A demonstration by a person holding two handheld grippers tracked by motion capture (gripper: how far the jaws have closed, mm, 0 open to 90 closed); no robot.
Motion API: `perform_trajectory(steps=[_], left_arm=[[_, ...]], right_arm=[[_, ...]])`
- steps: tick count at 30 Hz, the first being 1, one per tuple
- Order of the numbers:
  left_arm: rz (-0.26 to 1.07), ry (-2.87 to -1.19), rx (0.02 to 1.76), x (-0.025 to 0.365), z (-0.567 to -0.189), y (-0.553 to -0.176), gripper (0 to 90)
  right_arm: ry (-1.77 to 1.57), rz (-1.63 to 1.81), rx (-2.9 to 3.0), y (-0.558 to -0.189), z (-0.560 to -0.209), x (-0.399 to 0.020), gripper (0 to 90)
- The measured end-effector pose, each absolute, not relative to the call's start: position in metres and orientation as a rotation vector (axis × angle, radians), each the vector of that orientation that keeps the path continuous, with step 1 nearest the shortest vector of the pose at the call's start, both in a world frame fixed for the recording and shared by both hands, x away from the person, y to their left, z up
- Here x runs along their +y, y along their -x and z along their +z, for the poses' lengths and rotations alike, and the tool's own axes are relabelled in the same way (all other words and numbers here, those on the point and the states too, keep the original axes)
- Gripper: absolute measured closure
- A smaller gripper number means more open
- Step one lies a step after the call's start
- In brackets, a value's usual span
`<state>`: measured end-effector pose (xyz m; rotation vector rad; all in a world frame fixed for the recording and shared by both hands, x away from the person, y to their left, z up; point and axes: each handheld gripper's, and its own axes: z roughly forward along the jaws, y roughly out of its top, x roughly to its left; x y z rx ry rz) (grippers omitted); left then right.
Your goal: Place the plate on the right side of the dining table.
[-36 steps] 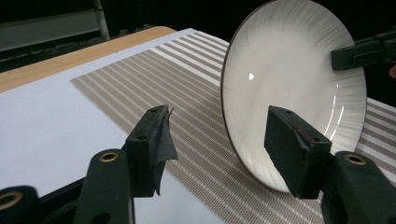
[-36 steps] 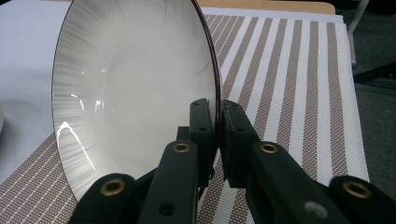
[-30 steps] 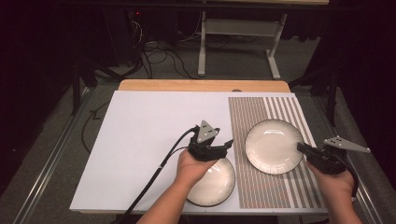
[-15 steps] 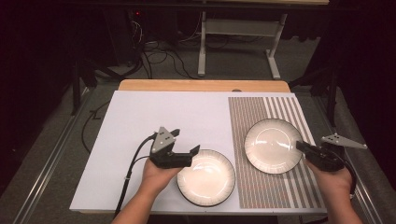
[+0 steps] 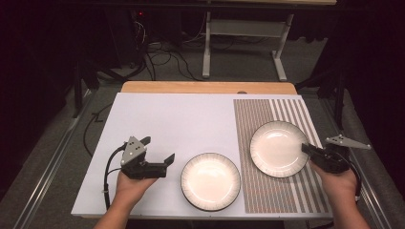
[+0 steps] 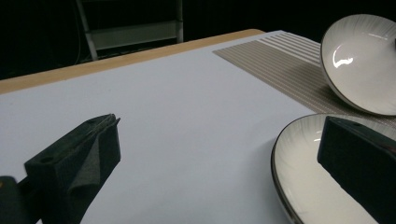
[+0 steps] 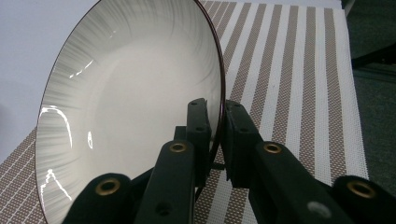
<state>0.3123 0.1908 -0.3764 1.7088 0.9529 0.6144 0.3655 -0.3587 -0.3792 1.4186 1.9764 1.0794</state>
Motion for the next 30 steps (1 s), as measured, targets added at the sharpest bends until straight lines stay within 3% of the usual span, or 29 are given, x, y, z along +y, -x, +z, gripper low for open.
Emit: perform_trajectory(steps=[30], left_arm=[[0.635,-1.638,0.982,0.211,-0.384,-0.309,0.1]], right_arm=[[-1.605,1.053,1.963,-0.398,-0.397,-0.364,82.8]])
